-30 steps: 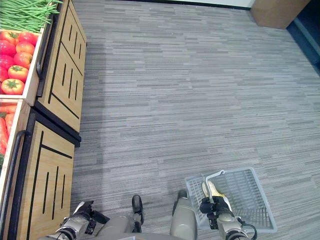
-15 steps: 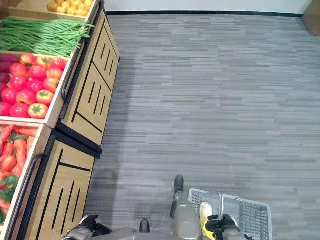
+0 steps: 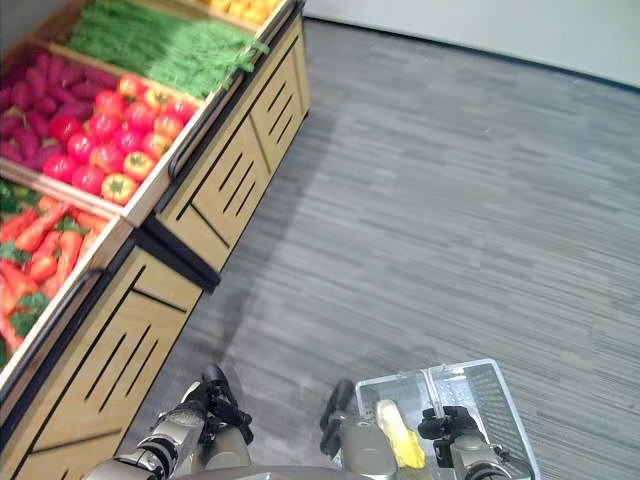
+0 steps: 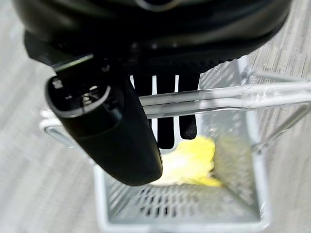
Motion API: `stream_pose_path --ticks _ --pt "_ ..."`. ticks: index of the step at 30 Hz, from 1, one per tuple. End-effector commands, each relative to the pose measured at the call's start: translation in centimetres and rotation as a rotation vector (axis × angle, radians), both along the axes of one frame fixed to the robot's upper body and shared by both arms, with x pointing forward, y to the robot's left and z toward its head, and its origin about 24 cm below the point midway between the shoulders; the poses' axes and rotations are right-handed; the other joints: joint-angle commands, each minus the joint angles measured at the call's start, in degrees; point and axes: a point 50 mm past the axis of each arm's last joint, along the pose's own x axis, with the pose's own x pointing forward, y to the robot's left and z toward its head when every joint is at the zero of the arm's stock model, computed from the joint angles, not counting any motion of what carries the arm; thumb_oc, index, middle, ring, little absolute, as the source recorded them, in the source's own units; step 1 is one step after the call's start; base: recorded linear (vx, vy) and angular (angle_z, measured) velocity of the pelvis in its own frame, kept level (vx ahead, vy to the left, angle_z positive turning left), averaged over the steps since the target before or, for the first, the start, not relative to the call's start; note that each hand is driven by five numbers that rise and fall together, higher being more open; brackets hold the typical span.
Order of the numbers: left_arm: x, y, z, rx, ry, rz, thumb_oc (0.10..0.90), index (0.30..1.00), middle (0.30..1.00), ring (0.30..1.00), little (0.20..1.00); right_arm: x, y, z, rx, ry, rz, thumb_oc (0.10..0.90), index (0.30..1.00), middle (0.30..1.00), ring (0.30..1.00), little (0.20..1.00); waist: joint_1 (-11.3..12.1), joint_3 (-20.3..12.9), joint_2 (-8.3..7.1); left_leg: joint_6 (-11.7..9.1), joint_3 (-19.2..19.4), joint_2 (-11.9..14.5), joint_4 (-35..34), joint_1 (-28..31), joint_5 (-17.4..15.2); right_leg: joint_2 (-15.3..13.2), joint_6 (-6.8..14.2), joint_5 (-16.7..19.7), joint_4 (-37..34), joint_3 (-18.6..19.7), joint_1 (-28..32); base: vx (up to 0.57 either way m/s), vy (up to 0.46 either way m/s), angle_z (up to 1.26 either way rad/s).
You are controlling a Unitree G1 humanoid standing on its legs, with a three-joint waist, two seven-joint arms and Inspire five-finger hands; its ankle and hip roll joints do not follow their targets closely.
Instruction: Get the vegetables into the basket
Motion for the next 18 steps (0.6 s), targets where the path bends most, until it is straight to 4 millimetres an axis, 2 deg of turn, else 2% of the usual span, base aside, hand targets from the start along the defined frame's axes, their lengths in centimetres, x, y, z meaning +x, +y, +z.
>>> stream_pose_path --ticks 1,4,7,10,18 --pt "-2.1 3.1 0.0 0.096 0.057 0.029 0.900 1.000 1.000 1.000 1.000 -0.7 0.5 -0.3 -0.005 0.024 0.071 0.400 0.300 0.300 0.300 0.300 0.8 2.0 -0.25 3.5 -0.3 -4.1 -2.3 4.9 -3.6 -10.5 8.5 9.9 -3.3 13.5 -0.8 -0.02 0.115 -0.37" --pt "-2.0 3.8 0.2 0.112 0.055 0.042 0.900 1.000 1.000 1.000 1.000 -0.5 1.0 -0.3 -0.005 0.028 0.095 0.400 0.300 0.300 0.300 0.300 1.4 2.2 -1.26 4.3 -0.6 -5.1 -2.1 4.9 -4.2 -11.0 8.7 10.5 -3.2 14.4 -1.1 0.00 0.092 -0.07" --pt "-2.3 4.7 0.5 0.134 0.058 0.070 0.900 1.000 1.000 1.000 1.000 0.0 1.8 -0.5 0.007 0.026 0.111 0.400 0.300 0.300 0.300 0.300 2.7 2.2 -2.88 5.8 -2.0 -7.2 -1.8 5.2 -5.9 -12.0 9.6 11.6 -3.0 15.1 -1.0 0.00 0.118 0.32" --pt "-2.6 4.9 0.4 0.141 0.074 0.069 0.900 1.000 1.000 1.000 1.000 0.1 2.0 -0.5 0.015 0.024 0.114 0.400 0.300 0.300 0.300 0.300 3.3 1.9 -3.72 6.4 -2.6 -8.2 -1.9 5.7 -6.5 -12.7 10.0 12.7 -2.6 14.9 -0.9 0.00 0.065 0.04" --pt "-2.4 4.8 0.5 0.137 0.057 0.078 0.900 1.000 1.000 1.000 1.000 0.1 1.9 -0.5 0.012 0.028 0.118 0.400 0.300 0.300 0.300 0.300 4.2 1.6 -4.24 7.8 -4.0 -10.4 -1.2 6.0 -8.0 -14.4 10.5 12.9 -0.2 15.0 -0.4 0.01 0.064 0.03"
